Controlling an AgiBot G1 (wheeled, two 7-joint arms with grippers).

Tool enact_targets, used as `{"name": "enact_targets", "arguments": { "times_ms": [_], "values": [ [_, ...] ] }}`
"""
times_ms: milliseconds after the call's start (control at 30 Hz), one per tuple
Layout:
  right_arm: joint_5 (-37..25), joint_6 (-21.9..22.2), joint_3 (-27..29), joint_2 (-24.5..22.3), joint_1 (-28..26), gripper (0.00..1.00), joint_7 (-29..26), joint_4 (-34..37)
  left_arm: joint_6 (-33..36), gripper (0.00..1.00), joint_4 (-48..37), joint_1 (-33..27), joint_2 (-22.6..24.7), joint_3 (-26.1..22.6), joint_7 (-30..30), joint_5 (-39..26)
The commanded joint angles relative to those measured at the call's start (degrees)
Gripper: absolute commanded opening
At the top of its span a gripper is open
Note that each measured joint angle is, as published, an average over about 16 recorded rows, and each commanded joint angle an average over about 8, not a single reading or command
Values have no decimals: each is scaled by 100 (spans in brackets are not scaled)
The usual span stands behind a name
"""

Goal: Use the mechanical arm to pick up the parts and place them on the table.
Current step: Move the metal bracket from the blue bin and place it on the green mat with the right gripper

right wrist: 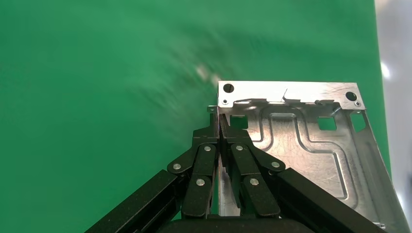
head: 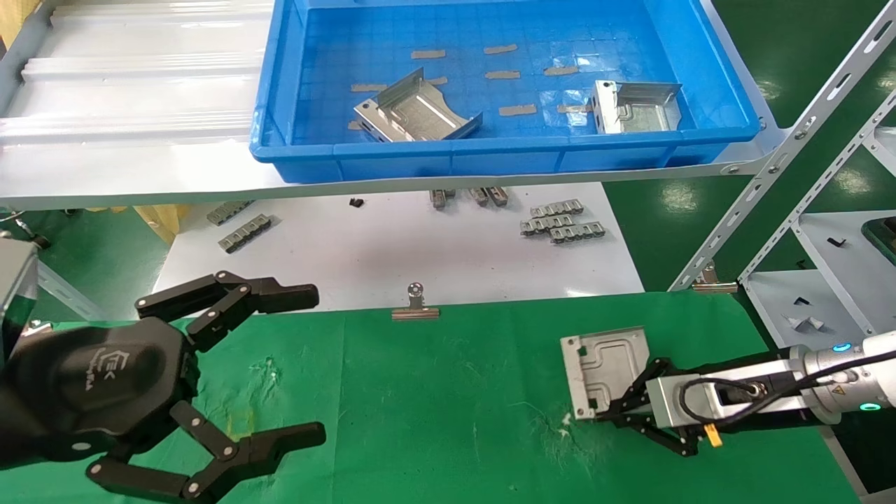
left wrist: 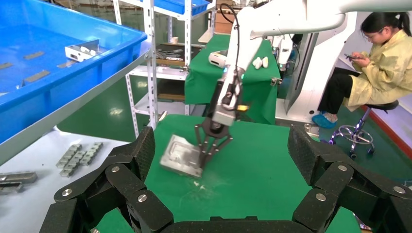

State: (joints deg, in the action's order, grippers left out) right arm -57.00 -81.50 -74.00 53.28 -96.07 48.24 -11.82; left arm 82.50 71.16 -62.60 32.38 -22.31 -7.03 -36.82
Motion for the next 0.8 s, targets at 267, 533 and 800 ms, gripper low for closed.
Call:
{"name": "enact_targets", "arguments": {
  "times_ms": [267,533,800],
  "values": [
    [107,208,84,309,51,0,147,593,0,100,0,0,0,0,0,0],
    [186,-192,131,314,-55,0,168,766,0,100,0,0,0,0,0,0],
    [56,-410,35,375,2,29,204,893,0,100,0,0,0,0,0,0]
  ]
}}
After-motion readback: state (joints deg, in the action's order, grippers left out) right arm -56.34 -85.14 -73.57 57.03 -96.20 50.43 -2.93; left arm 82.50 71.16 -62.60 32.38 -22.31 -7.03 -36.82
